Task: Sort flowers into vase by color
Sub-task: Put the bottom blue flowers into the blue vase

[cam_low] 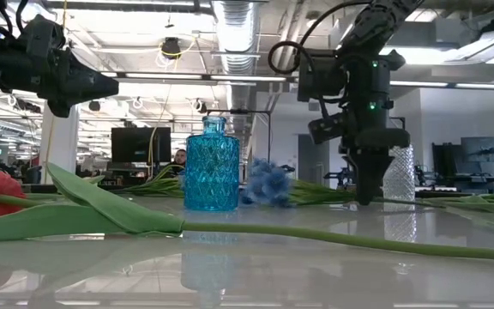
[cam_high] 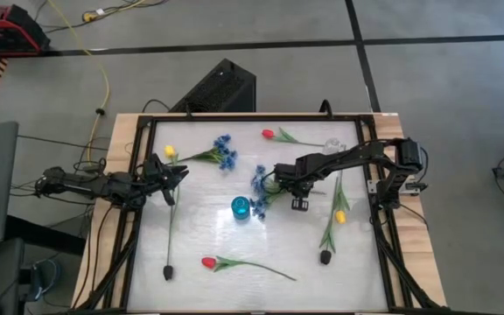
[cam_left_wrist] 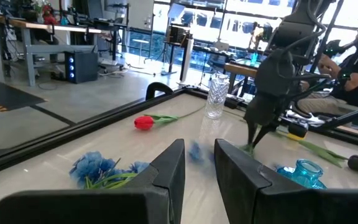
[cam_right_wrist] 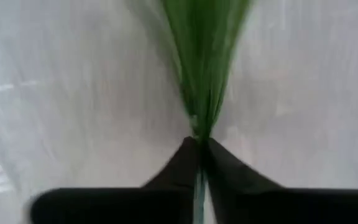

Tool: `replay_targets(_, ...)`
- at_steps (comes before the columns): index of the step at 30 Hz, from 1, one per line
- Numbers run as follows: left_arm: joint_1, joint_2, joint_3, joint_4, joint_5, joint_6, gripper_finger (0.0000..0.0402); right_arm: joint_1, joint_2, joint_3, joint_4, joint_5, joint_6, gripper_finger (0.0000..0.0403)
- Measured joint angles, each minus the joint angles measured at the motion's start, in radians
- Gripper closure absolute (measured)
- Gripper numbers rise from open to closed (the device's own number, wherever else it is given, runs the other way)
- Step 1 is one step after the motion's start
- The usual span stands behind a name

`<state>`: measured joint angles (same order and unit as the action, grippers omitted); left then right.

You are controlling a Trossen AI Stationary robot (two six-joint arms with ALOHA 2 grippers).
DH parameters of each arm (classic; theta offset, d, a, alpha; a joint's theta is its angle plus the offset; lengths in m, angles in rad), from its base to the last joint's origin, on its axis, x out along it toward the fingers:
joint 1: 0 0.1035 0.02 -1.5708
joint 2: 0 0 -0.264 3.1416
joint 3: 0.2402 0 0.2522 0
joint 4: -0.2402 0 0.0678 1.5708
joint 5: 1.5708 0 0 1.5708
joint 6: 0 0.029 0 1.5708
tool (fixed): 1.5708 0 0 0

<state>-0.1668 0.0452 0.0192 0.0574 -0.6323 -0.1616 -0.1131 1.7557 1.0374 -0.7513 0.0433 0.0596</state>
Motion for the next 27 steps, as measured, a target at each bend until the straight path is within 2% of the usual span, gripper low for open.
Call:
replay_targets(2,0.0,0.0,0.0,0.0,0.0,0.0,0.0326,0.0,-0.007,0.0,-0.004,0.0,0.039,0.0381)
replay_targets(7,0.0,0.0,0.0,0.0,0.0,0.0,0.0326,0.005,-0.065,0.0,-0.023,0.007,0.155,0.037)
replay_targets(10,0.0,0.0,0.0,0.0,0.0,0.0,0.0326,0.013,-0.127,0.0,0.006,0.05,0.224,0.038)
replay_targets(13,0.0,0.0,0.0,0.0,0.0,0.0,0.0326,0.037,-0.202,0.0,0.104,0.12,0.262,0.038)
replay_targets(17,0.0,0.0,0.0,0.0,0.0,0.0,0.0326,0.095,-0.29,0.0,0.33,0.279,0.256,0.038)
replay_targets(20,0.0,0.0,0.0,0.0,0.0,0.0,0.0326,0.148,-0.315,0.0,0.589,0.374,0.184,0.0379)
replay_targets(27,0.0,0.0,0.0,0.0,0.0,0.0,0.0326,0.268,-0.203,0.001,1.206,0.378,-0.038,0.0379)
